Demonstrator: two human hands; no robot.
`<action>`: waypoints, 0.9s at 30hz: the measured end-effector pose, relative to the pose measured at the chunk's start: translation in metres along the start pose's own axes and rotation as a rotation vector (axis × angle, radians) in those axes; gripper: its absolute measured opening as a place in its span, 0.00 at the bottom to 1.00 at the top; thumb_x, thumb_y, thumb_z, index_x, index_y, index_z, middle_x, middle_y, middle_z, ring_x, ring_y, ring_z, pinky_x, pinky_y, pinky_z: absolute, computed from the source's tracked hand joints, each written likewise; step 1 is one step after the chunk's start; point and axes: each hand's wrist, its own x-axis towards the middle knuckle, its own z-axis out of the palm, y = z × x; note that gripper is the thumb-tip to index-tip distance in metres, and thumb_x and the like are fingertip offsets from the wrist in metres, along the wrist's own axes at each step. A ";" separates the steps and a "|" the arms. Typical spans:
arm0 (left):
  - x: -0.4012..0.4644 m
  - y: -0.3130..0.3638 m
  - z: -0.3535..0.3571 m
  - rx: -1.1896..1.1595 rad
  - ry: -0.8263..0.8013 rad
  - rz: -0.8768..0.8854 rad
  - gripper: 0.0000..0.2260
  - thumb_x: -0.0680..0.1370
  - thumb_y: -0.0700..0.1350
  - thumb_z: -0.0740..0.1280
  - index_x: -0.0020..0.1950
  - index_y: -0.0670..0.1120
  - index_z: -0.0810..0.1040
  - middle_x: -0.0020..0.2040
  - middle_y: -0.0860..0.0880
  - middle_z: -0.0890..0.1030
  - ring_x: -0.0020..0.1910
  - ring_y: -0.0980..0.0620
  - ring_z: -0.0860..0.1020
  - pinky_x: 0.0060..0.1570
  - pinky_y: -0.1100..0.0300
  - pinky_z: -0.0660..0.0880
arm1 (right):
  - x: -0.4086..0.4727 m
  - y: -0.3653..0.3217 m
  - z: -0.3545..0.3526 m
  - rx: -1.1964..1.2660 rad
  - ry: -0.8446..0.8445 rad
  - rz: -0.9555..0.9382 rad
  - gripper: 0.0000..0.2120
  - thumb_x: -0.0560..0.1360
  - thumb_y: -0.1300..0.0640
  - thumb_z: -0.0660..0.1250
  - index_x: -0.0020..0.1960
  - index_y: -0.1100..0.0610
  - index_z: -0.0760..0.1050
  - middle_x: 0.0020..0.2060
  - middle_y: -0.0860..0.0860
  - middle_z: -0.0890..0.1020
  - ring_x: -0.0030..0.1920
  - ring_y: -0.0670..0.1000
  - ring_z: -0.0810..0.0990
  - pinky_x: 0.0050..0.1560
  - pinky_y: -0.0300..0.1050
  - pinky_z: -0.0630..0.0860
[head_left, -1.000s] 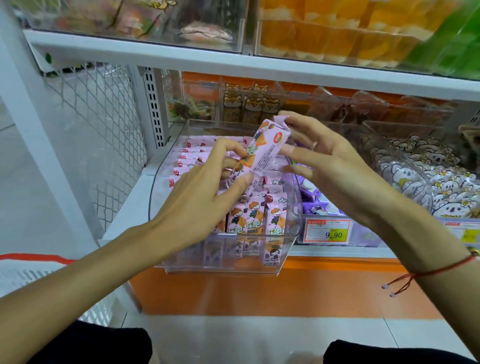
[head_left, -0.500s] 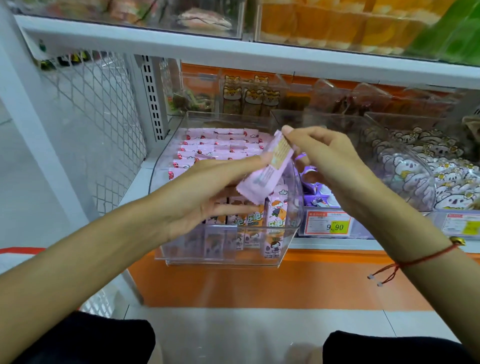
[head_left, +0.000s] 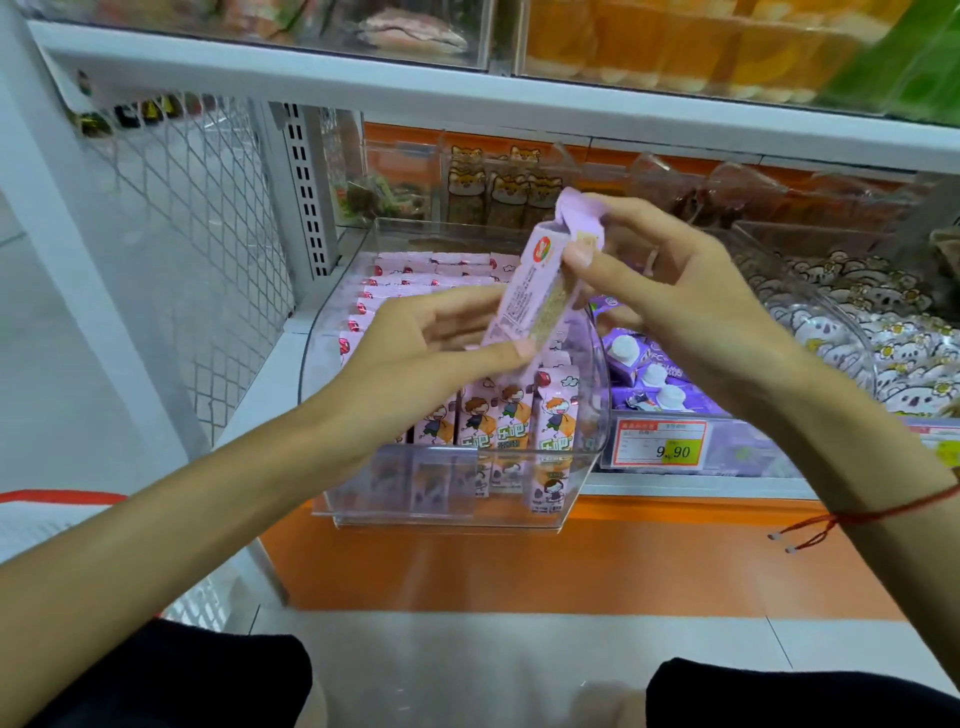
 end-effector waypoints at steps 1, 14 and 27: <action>0.000 -0.001 -0.001 0.031 0.049 0.084 0.20 0.71 0.38 0.73 0.61 0.52 0.79 0.54 0.58 0.83 0.53 0.63 0.80 0.49 0.72 0.75 | -0.002 -0.003 -0.002 0.005 -0.046 -0.062 0.15 0.70 0.51 0.70 0.57 0.46 0.77 0.44 0.40 0.83 0.42 0.40 0.81 0.37 0.33 0.75; -0.001 -0.013 0.000 0.515 0.232 0.434 0.22 0.65 0.52 0.78 0.55 0.58 0.74 0.52 0.60 0.77 0.53 0.55 0.73 0.55 0.56 0.71 | -0.006 -0.009 0.017 -0.351 0.156 -0.020 0.14 0.71 0.49 0.72 0.48 0.57 0.74 0.33 0.48 0.81 0.29 0.47 0.82 0.30 0.44 0.79; 0.013 -0.031 -0.030 1.063 -0.116 0.255 0.18 0.71 0.60 0.69 0.60 0.58 0.77 0.51 0.59 0.79 0.54 0.52 0.74 0.48 0.53 0.74 | -0.010 -0.003 0.010 -0.539 -0.178 -0.018 0.17 0.63 0.51 0.79 0.44 0.54 0.74 0.40 0.48 0.80 0.40 0.56 0.81 0.42 0.53 0.77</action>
